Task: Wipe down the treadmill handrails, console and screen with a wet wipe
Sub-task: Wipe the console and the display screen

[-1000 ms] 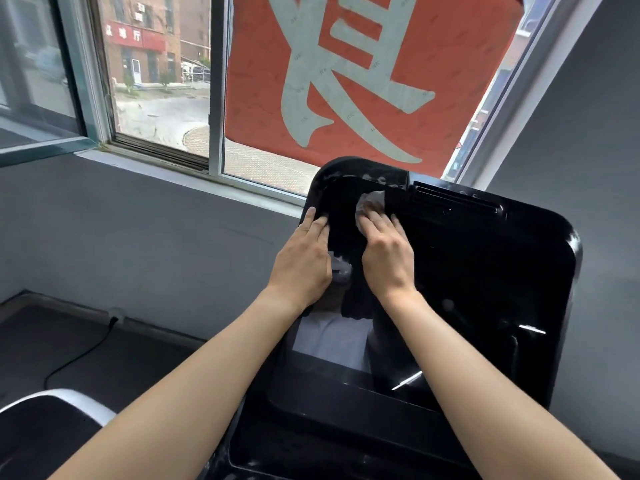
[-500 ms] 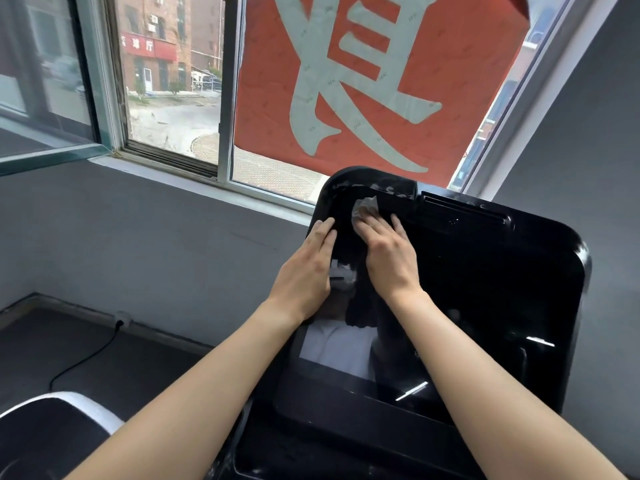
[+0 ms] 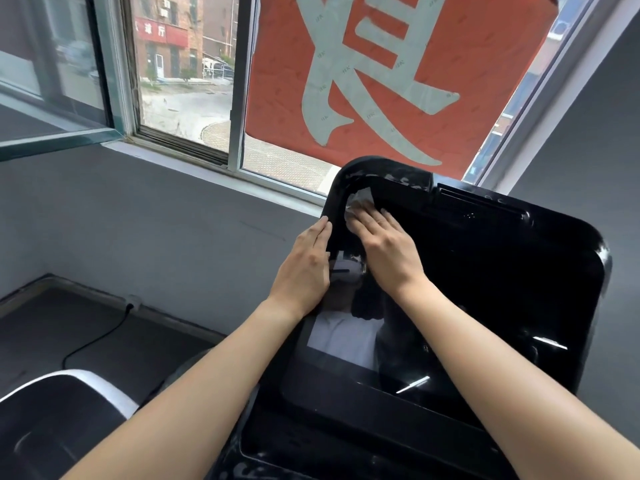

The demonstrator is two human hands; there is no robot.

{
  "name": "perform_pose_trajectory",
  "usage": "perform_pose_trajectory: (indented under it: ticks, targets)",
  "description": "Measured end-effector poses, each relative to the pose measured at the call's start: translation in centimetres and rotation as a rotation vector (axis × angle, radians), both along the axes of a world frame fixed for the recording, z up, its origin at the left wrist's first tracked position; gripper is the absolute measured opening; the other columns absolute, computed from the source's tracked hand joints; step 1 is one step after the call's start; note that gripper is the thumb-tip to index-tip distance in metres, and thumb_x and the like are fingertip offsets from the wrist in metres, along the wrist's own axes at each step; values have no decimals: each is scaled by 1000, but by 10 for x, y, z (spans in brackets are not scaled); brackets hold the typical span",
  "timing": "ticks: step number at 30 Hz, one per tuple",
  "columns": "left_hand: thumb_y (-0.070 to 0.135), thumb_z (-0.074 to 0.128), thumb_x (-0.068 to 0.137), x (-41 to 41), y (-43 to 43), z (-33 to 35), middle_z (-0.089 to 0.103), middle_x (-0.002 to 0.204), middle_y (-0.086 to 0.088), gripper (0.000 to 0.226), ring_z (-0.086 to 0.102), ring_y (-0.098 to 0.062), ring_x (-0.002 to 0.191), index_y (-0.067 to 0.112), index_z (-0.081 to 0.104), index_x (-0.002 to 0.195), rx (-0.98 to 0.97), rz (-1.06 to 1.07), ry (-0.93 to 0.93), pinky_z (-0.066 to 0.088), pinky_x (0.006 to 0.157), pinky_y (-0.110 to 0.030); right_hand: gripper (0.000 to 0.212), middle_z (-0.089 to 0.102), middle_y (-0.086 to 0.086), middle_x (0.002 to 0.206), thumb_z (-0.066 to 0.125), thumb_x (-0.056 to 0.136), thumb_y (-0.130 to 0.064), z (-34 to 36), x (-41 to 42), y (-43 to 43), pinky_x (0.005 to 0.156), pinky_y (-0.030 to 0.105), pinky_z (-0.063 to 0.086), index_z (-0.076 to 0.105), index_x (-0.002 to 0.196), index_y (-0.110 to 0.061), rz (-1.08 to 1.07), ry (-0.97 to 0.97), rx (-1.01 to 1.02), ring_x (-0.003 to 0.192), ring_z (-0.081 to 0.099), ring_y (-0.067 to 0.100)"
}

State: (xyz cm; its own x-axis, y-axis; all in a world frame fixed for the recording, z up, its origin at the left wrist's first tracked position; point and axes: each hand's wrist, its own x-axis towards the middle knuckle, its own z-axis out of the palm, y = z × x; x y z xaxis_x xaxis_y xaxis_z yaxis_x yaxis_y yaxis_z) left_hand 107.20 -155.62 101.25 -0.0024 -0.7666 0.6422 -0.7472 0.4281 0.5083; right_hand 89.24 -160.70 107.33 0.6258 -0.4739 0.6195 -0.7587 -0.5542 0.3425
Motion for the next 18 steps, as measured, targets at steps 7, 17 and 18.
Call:
perform_pose_trajectory:
  ticks: [7,17,18]
  targets:
    - [7,52,103,9,0,1,32,166,0,56,32,-16,151,8,37,158,42,-80,57,26,124,-26,51,49,15,154,57,92,3,-25,20,12,124,42,30,57,143,-3,5,-106,51,148,40,30]
    - [8,50,105,6,2,1,28,167,3,55,31,-13,151,10,36,158,72,-72,90,20,120,-15,46,50,2,155,58,100,-9,-4,1,8,128,46,14,57,145,-16,-20,-126,77,151,34,19]
    - [8,49,105,7,2,2,28,167,4,55,31,-13,151,10,36,158,74,-75,87,20,120,-15,45,52,2,154,56,100,-7,-6,4,9,128,47,14,58,144,-15,-54,-222,87,151,36,20]
